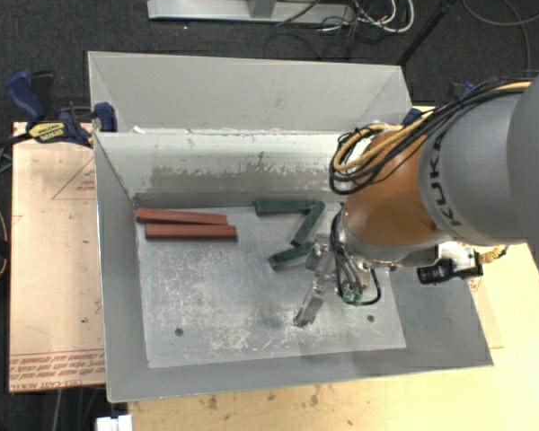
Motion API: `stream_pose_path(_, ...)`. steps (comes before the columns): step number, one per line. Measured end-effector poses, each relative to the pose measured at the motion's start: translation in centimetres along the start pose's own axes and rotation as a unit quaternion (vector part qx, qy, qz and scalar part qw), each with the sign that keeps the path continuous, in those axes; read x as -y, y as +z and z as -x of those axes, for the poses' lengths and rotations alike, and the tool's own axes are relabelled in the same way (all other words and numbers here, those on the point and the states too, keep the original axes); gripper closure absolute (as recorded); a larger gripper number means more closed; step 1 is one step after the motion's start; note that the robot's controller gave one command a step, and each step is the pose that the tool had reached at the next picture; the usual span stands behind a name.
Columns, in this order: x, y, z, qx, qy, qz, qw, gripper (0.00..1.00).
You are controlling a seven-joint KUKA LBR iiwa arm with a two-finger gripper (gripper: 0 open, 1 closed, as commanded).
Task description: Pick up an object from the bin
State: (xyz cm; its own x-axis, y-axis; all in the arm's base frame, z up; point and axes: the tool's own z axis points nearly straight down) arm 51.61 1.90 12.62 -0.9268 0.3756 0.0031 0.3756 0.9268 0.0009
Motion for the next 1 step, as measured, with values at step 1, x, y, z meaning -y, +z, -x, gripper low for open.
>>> stream_pose_path(1,-2.90,-0.75,1.20,0.0024,-0.138,0.000,0.9904,0.00)
